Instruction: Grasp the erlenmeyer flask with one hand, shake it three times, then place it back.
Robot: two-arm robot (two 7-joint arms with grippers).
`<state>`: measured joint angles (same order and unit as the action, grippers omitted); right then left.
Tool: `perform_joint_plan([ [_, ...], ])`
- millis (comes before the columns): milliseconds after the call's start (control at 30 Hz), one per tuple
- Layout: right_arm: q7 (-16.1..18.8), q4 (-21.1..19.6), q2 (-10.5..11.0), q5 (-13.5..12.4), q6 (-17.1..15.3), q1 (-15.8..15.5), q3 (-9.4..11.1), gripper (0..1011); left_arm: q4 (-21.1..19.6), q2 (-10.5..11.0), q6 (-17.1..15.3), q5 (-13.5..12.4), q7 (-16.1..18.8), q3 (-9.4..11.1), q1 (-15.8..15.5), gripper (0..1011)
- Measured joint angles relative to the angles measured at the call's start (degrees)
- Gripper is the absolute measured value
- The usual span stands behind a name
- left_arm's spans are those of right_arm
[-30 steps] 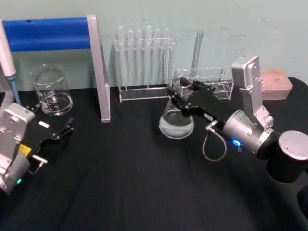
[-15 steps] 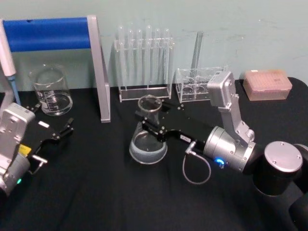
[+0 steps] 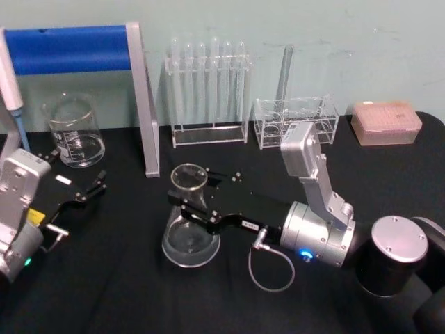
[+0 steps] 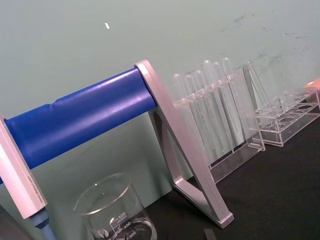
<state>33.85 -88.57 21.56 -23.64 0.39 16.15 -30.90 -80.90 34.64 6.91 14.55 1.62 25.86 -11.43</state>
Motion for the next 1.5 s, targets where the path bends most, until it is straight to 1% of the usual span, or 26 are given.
perform_joint_plan([
  [200, 0.3, -0.5, 0.7, -0.7, 0.0, 0.1, -1.1, 450, 0.0, 0.0, 0.0, 0.0, 0.0, 0.0, 0.0, 1001],
  [333, 0.2, -0.5, 0.9, -1.0, 0.1, 0.3, -1.5, 450, 0.0, 0.0, 0.0, 0.0, 0.0, 0.0, 0.0, 1001],
  [467, -0.4, -0.3, 0.9, -1.1, 0.2, 0.6, -1.5, 450, 0.0, 0.0, 0.0, 0.0, 0.0, 0.0, 0.0, 1001],
  [600, -1.6, 0.5, 0.8, -1.1, 0.4, 1.0, -1.0, 450, 0.0, 0.0, 0.0, 0.0, 0.0, 0.0, 0.0, 1001],
  [800, -3.7, 2.2, 0.5, -0.7, 0.9, 1.6, 0.4, 450, 0.0, 0.0, 0.0, 0.0, 0.0, 0.0, 0.0, 1001],
  [900, -5.0, 3.4, 0.3, -0.1, 1.2, 2.2, 1.5, 450, 0.0, 0.0, 0.0, 0.0, 0.0, 0.0, 0.0, 1001],
  [933, -5.0, 3.4, 0.3, -0.1, 1.2, 2.2, 1.5, 450, 0.0, 0.0, 0.0, 0.0, 0.0, 0.0, 0.0, 1001],
  [1133, -7.3, 5.6, 0.2, 1.2, 1.4, 3.1, 3.9, 450, 0.0, 0.0, 0.0, 0.0, 0.0, 0.0, 0.0, 1001],
  [1500, -10.2, 8.5, -0.3, 2.7, 1.7, 3.8, 7.9, 450, 0.0, 0.0, 0.0, 0.0, 0.0, 0.0, 0.0, 1001],
])
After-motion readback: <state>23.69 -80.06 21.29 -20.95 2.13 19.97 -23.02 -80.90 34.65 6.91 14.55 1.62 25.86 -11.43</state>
